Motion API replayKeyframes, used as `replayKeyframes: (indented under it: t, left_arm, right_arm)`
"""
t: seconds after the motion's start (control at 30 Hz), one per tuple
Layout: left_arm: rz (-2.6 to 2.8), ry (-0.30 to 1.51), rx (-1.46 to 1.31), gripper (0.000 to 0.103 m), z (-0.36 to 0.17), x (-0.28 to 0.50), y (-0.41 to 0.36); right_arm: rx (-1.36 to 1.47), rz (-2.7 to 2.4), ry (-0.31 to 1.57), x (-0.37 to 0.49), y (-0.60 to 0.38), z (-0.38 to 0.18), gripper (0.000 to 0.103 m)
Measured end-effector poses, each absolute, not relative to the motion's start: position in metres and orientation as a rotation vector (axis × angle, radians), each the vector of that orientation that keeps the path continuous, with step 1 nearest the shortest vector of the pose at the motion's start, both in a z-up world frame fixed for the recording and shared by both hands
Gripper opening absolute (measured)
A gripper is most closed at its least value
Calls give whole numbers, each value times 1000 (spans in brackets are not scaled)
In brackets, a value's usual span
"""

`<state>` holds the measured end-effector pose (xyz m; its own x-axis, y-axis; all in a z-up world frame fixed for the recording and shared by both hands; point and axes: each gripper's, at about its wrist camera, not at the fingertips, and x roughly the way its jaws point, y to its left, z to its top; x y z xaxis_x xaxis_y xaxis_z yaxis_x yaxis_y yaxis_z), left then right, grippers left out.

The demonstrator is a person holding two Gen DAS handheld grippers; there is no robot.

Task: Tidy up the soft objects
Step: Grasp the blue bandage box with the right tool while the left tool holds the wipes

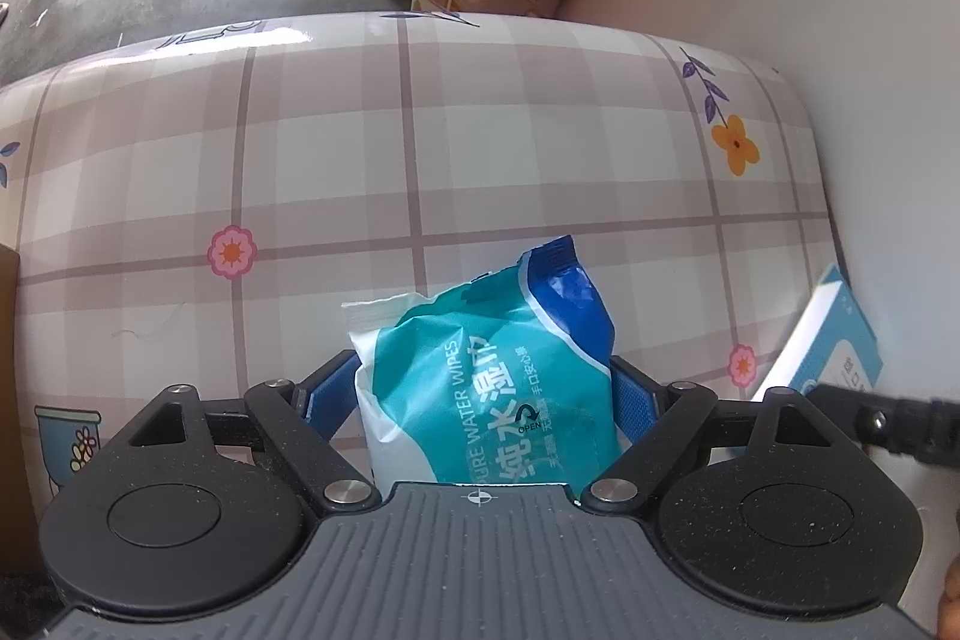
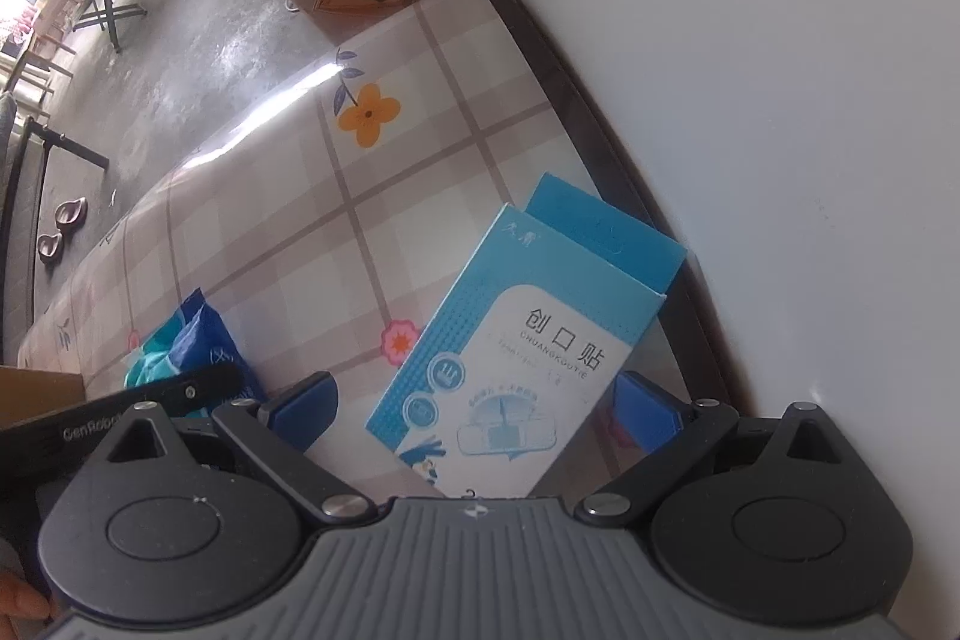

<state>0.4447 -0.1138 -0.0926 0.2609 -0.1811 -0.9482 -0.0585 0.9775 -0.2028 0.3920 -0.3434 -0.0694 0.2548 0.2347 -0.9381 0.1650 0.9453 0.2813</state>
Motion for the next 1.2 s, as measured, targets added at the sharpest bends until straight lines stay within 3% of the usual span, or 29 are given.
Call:
replayKeyframes:
  t: [0.4, 0.47, 0.53, 0.57, 0.63, 0.8, 0.9, 1.03, 1.13, 1.2]
  left_arm:
    - [-78, 1324, -215, 86, -92, 447, -113]
    - [-73, 1326, -217, 86, -92, 447, -113]
    - [-72, 1330, -212, 89, -93, 447, -114]
    - [-70, 1334, -211, 90, -93, 447, -114]
    - [-66, 1350, -215, 91, -94, 447, -114]
    - [-70, 1379, -198, 98, -93, 444, -117]
    - [-73, 1396, -176, 100, -94, 441, -119]
    - [-80, 1405, -164, 100, -99, 434, -119]
    - [-101, 1395, -133, 95, -100, 428, -122]
    - [-120, 1382, -127, 86, -98, 424, -123]
  right_arm:
    - [242, 67, 1303, 408, -333, -75, 89]
    - [211, 73, 1279, 405, -332, -72, 81]
    - [223, 92, 1257, 402, -336, -69, 60]
    - [232, 97, 1242, 401, -339, -65, 56]
    - [230, 107, 1219, 399, -345, -59, 33]
    - [249, 118, 1223, 397, -345, -60, 38]
    - [279, 137, 1233, 398, -345, -60, 64]
    - [277, 140, 1244, 404, -340, -60, 77]
    - [248, 139, 1268, 408, -332, -62, 83]
    - [228, 136, 1281, 411, -325, -64, 83]
